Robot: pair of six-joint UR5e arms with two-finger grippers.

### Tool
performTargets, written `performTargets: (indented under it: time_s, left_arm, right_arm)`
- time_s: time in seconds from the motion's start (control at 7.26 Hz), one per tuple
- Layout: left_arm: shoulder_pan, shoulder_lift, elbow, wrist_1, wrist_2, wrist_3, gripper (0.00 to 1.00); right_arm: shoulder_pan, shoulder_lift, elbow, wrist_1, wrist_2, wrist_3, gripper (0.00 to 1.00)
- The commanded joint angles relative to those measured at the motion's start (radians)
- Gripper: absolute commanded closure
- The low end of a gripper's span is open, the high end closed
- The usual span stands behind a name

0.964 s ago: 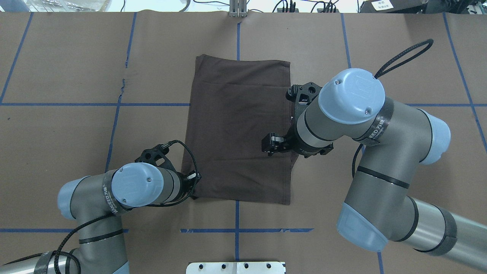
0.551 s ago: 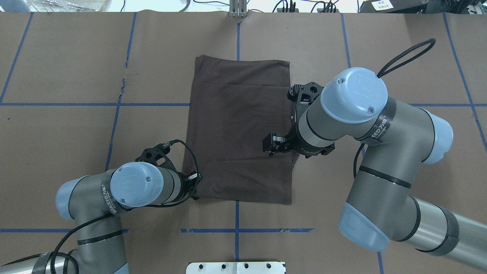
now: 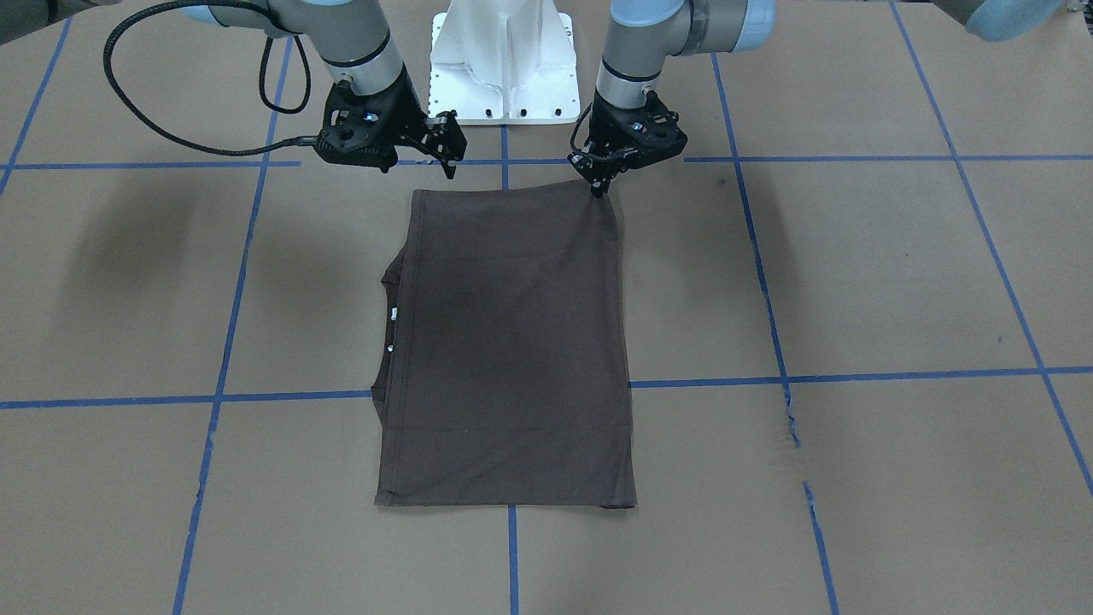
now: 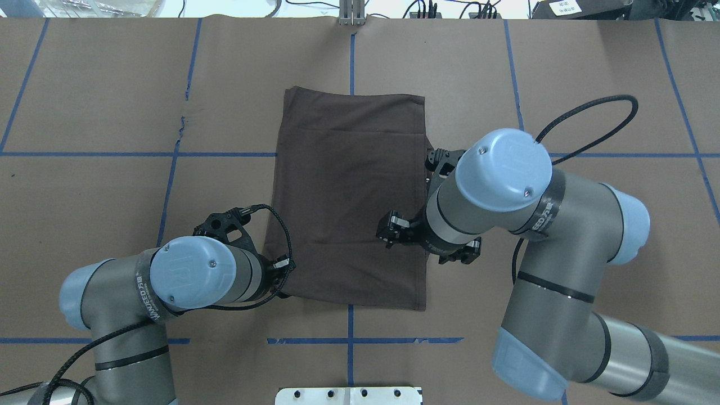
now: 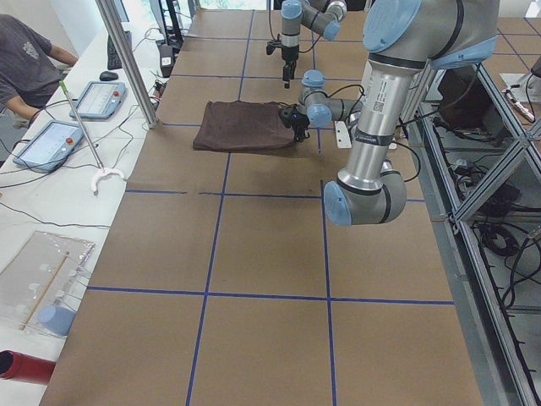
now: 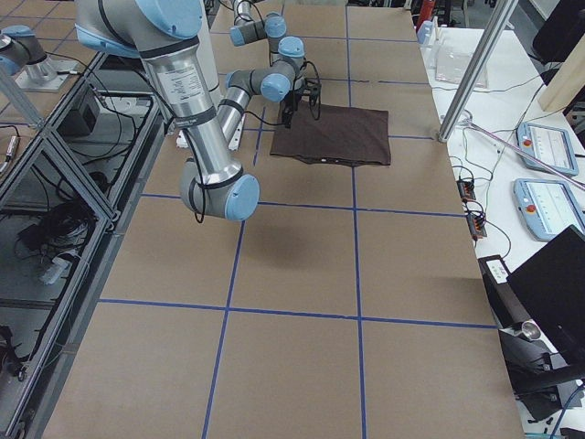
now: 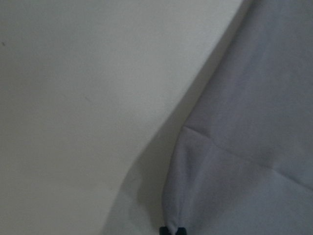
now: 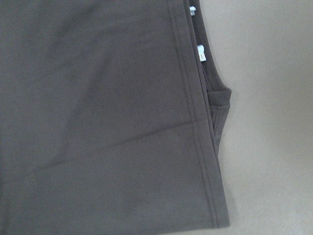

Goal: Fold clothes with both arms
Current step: 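Move both grippers to the shirt edge nearest the robot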

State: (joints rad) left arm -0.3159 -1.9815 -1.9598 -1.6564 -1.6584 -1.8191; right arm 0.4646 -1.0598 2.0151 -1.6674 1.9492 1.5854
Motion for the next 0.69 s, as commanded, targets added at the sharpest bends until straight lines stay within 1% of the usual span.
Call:
performTargets:
  time_s: [0.0,0.14,0.28,0.55]
  left_arm:
    - [0.0,0.0,-0.002,0.004,0.0,0.011,1.0]
    - [0.0,0.0,-0.001,0.004,0.0,0.011,1.0]
    - [0.0,-0.002,-0.001,0.003,-0.001,0.012,1.0]
    - [0.001,-0.017,0.004,0.003,-0.003,0.011,1.0]
  right_arm:
    - [-0.119,-0.002,-0.022,0.043,-0.149,0.308,0.0]
    - [-0.153,0.004,-0.074,0.063,-0.204,0.399,0.0]
    - [-0.165,0.013,-0.128,0.063,-0.251,0.438,0.0]
    - [-0.179,0.007,-0.166,0.063,-0.265,0.429,0.0]
